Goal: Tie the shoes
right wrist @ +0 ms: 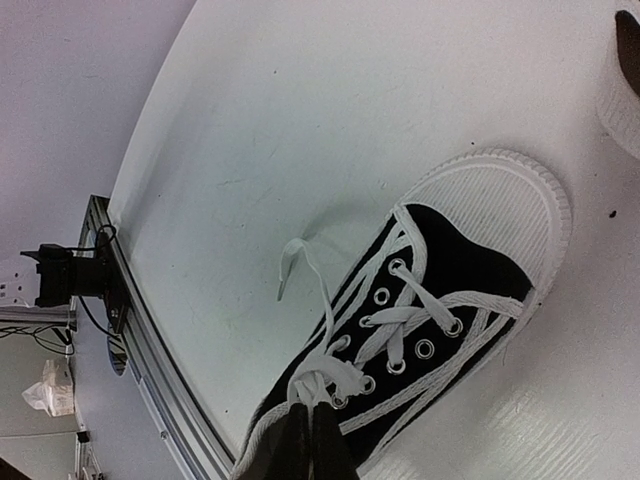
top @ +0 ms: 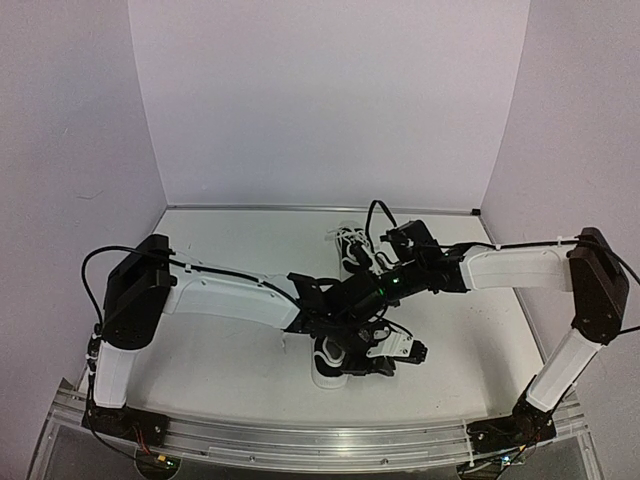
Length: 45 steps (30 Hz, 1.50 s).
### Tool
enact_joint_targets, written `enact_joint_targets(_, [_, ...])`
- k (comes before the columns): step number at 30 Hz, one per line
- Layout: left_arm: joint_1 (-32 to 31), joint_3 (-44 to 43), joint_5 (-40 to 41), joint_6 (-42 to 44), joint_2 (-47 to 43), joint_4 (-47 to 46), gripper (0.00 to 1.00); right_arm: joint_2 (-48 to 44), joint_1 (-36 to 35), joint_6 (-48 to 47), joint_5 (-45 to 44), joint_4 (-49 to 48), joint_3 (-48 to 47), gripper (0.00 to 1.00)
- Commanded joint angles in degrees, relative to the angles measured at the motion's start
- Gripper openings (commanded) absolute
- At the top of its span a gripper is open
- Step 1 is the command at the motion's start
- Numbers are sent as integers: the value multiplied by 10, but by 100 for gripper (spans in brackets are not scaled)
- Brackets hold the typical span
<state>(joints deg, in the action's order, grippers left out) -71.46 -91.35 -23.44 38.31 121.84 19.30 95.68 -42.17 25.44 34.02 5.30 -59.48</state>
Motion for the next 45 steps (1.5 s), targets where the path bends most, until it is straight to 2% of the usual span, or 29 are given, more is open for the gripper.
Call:
enact_joint_targets(1, [-2,3,21,3,-2,-24,24,7,1,-13,12,1,-16,0])
enact_joint_targets(4, [-2,8,33,-3,-19,-16,35,9,1,-13,14,1,-14,0])
enact_joint_targets(10, [-2,67,45,-37,-102,-31,48,11,1,-14,25,0,-11,0])
enact_joint_targets(15, [12,202,76,-117,-229,-111,50,7,-2,-6,42,-11,-17,0])
enact_joint_targets(20, [71,373,95,-235,-371,-247,51,17,-20,2,46,-15,-35,0])
enact_joint_targets(24, [105,476,167,-308,-452,-312,52,47,-41,7,46,-17,-57,1])
enact_joint_targets(27, [118,514,218,-349,-488,-325,54,72,-59,12,43,-18,-75,3])
enact_joint_targets(35, [136,544,216,-403,-477,-331,54,113,-85,22,58,-17,-115,26])
enact_joint_targets(39, [138,539,171,-400,-454,-359,55,78,-84,15,57,-10,-116,45])
enact_joint_targets(45, [139,492,104,-384,-383,-371,59,8,-65,3,56,13,-103,61])
